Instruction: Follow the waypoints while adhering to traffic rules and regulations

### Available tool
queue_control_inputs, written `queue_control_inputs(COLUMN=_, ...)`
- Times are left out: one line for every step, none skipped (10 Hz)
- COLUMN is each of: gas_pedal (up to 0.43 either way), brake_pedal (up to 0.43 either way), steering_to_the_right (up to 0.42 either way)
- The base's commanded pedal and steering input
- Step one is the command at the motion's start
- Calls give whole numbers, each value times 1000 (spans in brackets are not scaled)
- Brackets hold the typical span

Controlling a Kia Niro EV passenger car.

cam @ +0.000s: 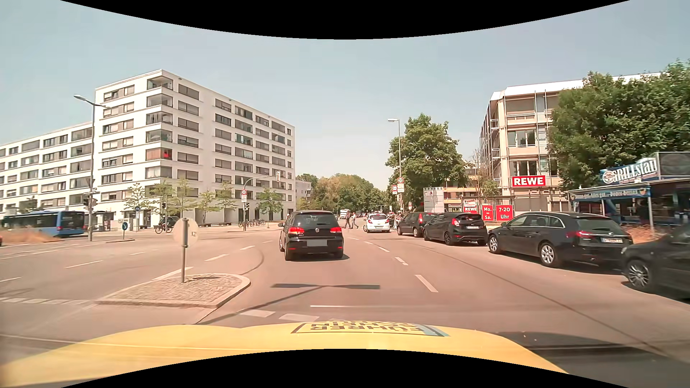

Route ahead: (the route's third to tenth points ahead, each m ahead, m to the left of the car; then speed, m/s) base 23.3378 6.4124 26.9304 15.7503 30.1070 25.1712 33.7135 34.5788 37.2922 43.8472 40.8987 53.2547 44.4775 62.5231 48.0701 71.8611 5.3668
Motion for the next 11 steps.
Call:
queue_control_inputs(gas_pedal=118, brake_pedal=0, steering_to_the_right=1)
queue_control_inputs(gas_pedal=118, brake_pedal=0, steering_to_the_right=1)
queue_control_inputs(gas_pedal=130, brake_pedal=0, steering_to_the_right=1)
queue_control_inputs(gas_pedal=130, brake_pedal=0, steering_to_the_right=0)
queue_control_inputs(gas_pedal=130, brake_pedal=0, steering_to_the_right=0)
queue_control_inputs(gas_pedal=118, brake_pedal=0, steering_to_the_right=-3)
queue_control_inputs(gas_pedal=110, brake_pedal=0, steering_to_the_right=-13)
queue_control_inputs(gas_pedal=79, brake_pedal=0, steering_to_the_right=-27)
queue_control_inputs(gas_pedal=79, brake_pedal=0, steering_to_the_right=-44)
queue_control_inputs(gas_pedal=79, brake_pedal=0, steering_to_the_right=-55)
queue_control_inputs(gas_pedal=67, brake_pedal=0, steering_to_the_right=-71)
